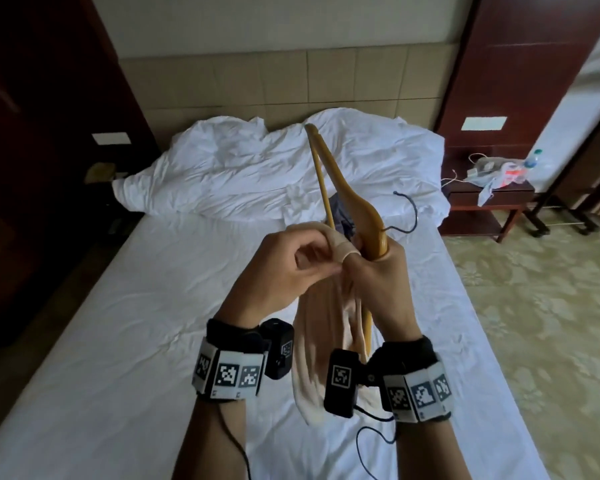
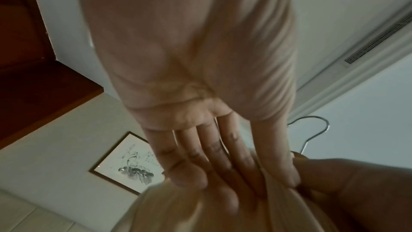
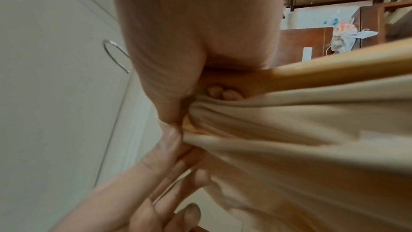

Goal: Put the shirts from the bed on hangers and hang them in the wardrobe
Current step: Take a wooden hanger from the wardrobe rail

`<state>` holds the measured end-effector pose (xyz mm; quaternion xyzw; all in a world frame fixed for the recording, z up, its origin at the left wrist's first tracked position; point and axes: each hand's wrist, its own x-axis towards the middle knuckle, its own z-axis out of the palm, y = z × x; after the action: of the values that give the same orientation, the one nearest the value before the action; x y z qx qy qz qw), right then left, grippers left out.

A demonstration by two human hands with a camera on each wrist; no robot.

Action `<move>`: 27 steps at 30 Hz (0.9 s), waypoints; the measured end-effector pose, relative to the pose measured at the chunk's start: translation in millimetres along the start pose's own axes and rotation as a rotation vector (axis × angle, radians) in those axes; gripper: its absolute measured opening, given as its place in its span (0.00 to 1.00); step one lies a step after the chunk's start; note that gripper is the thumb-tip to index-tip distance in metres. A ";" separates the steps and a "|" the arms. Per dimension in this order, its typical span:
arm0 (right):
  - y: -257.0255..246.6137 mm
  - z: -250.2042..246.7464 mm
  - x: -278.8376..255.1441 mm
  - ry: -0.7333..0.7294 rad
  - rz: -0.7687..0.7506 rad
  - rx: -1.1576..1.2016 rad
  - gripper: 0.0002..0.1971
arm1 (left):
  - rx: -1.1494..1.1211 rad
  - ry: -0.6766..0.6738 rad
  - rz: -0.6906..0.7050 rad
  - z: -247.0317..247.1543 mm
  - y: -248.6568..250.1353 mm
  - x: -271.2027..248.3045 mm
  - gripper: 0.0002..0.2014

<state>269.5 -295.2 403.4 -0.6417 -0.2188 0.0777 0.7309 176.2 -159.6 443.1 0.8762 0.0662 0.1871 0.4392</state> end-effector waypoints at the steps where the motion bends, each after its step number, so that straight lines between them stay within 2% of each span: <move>1: -1.0 -1.3 -0.1 -0.026 0.011 0.013 0.23 | 0.011 -0.002 -0.011 -0.8 -0.6 -1.1 0.06; 3: -2.8 0.2 0.1 -0.062 0.030 0.040 0.27 | 0.029 0.008 -0.009 -1.0 -0.4 -4.4 0.02; 7: 1.1 11.1 2.4 -0.041 0.022 -0.004 0.22 | 0.043 0.045 -0.006 -6.5 -4.7 -5.8 0.08; 10: 4.7 21.0 2.0 -0.051 0.015 -0.038 0.23 | 0.020 0.062 -0.059 -14.7 -16.5 -2.1 0.09; 13: 10.1 30.9 5.8 -0.033 -0.019 -0.091 0.25 | 0.021 0.038 -0.072 -19.2 -25.7 -0.5 0.10; 17: 21.0 42.7 17.2 -0.046 -0.071 -0.230 0.22 | 0.046 -0.001 -0.048 -36.4 -41.6 2.2 0.12; 23: 17.5 69.1 28.6 -0.028 -0.083 -0.217 0.28 | 0.060 0.043 0.014 -72.9 -58.1 7.9 0.07; 27: 18.5 86.5 38.9 -0.080 -0.105 -0.190 0.30 | 0.051 0.037 -0.003 -89.1 -64.6 13.6 0.09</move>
<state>271.1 -198.6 400.9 -0.6922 -0.2877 0.0437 0.6605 157.4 -50.3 443.8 0.8833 0.0805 0.2010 0.4158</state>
